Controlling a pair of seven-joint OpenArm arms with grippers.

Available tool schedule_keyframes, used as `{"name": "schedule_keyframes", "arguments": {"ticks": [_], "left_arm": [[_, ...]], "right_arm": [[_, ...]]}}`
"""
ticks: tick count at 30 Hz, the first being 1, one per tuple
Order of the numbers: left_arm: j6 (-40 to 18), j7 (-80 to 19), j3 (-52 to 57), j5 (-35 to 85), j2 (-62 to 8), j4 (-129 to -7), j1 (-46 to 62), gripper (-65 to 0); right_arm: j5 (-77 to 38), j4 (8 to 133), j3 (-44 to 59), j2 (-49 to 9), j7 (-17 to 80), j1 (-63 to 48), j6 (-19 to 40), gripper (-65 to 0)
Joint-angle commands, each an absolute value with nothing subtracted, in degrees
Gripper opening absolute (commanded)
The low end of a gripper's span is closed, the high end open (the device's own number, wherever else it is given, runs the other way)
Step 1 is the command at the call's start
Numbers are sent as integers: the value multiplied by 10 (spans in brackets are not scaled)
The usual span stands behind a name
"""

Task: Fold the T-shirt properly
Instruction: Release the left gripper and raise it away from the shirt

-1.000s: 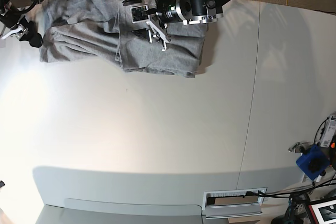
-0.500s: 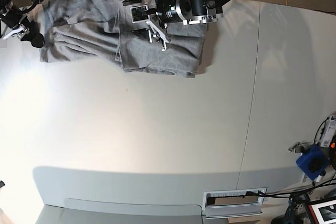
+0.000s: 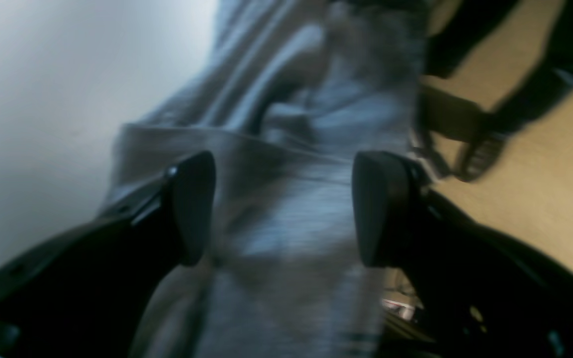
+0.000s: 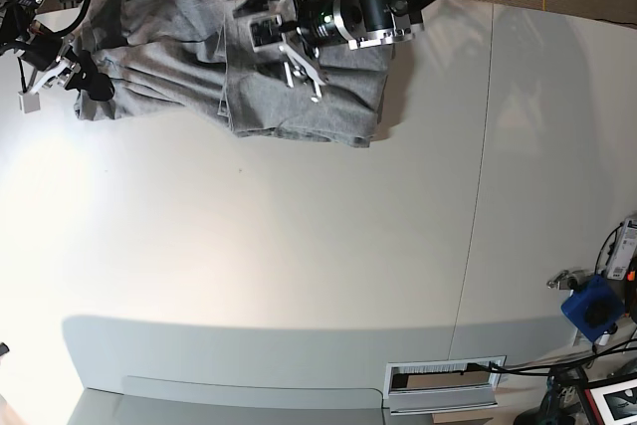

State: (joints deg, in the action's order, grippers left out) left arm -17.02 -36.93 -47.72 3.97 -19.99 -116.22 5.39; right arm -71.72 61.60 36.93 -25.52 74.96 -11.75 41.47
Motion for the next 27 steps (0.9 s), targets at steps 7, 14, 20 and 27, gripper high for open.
{"name": "schedule_keyframes", "arguments": {"ticks": [7,14,20,27], "left_arm": [[-72,-407,-458,-79,-199,-1203,51,-403],[-70,-490,-375,-120,-202,-1224,51,-650],[-71,-491,-257,-76,-232,-1223,70,-650],[-106,-489,-109,-3,-260,-1194,125,-650]], "right_arm": [[-649,612,359,-253,800,-125,400,-565],[-677,615,360,-264,800,-107,400,-650],[-675,615,361,-299,800,-69,400,-650],[-675,615,361,-339,800,-43,400,-650]]}}
